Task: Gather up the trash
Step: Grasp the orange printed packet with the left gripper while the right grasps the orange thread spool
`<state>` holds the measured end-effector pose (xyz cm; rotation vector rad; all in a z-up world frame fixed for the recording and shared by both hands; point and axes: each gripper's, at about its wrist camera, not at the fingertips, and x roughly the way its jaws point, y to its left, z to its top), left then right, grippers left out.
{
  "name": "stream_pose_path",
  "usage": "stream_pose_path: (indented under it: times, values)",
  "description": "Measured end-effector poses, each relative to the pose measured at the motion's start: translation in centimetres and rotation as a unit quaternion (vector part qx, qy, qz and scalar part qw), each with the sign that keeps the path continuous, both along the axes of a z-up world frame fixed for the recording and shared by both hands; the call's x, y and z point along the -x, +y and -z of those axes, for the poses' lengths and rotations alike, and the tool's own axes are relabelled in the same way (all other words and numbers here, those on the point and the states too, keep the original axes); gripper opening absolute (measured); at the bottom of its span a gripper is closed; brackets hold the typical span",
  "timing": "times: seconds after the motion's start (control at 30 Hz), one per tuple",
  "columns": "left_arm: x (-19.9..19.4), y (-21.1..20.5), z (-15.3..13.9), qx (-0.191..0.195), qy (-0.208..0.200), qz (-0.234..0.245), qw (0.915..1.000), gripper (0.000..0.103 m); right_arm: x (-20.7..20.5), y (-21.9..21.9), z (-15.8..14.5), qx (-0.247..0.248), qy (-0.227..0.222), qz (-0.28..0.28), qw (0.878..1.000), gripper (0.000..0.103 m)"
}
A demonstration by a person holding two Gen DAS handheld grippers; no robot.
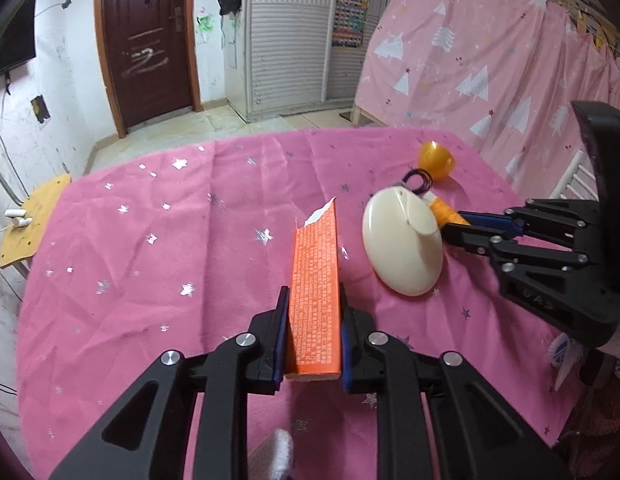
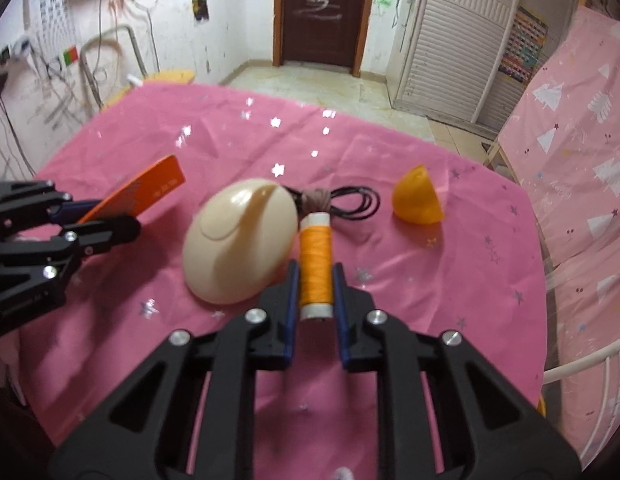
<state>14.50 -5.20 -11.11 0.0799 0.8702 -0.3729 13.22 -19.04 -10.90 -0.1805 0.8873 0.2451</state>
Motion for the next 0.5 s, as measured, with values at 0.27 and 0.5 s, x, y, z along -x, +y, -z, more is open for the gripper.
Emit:
stream_pose_path:
  times: [0.27, 0.5]
  values:
    - [1.6, -1.5, -3.3, -0.003, -0.035, 0.006, 0.9994, 0.012, 2.9, -3.8, -3.6, -0.048, -0.059, 0.039, 0.996, 0.015]
    - [3.8, -6.1, -5.4, -0.011, -0.057, 0.042, 0.9974, 0.012, 6.3, -8.9, -4.5, -0.073, -0.088, 0.086, 0.990, 0.015]
